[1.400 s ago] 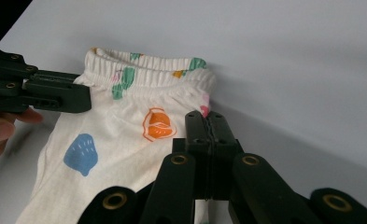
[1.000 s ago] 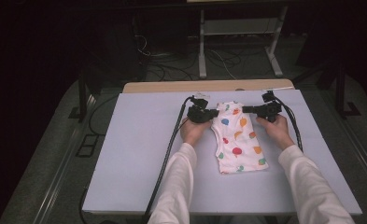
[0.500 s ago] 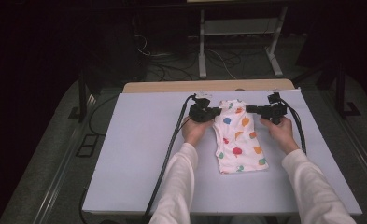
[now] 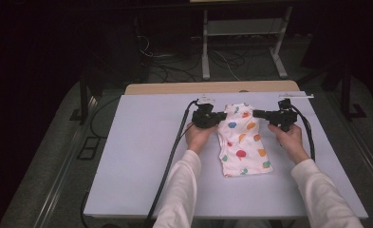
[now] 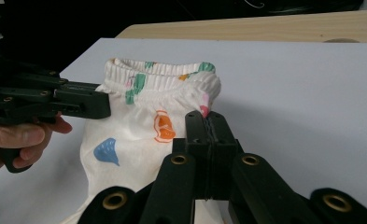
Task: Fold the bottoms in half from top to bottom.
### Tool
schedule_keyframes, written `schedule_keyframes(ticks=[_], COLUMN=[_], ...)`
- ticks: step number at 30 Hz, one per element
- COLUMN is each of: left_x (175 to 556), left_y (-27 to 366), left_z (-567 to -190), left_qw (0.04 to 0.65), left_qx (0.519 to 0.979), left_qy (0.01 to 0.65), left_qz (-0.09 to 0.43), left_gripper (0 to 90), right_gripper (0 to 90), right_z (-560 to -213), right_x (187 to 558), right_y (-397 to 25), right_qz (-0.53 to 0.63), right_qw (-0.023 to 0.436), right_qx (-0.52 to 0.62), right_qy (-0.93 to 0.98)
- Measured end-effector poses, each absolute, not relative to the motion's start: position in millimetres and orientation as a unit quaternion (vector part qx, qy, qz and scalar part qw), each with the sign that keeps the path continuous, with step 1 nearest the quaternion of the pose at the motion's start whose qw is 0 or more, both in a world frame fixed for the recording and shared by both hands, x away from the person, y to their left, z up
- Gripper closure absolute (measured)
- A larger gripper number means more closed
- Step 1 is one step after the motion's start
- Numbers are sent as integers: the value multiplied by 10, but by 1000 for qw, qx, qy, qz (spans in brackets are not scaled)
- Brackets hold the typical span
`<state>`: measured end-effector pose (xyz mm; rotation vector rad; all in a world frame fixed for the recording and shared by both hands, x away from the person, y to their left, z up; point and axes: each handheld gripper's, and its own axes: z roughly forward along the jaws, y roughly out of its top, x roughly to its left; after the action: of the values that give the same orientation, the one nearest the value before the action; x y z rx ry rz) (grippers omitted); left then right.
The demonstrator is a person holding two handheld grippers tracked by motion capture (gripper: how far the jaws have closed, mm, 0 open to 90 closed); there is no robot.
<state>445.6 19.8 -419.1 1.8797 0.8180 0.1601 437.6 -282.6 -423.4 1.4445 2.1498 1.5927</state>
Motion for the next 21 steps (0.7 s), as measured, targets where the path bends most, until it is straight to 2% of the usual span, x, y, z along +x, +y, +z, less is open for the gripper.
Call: schedule_keyframes(ticks=[21], left_x=[4228], left_y=[226], left_z=[-4048], left_qw=[518], left_qx=[797], left_qy=[305], left_qz=[54], left_gripper=[862], right_gripper=[878], right_z=[-4173], right_x=[4085], right_y=[-2834], right_qz=[527], right_qw=[65], right_qx=[467], right_qy=[707])
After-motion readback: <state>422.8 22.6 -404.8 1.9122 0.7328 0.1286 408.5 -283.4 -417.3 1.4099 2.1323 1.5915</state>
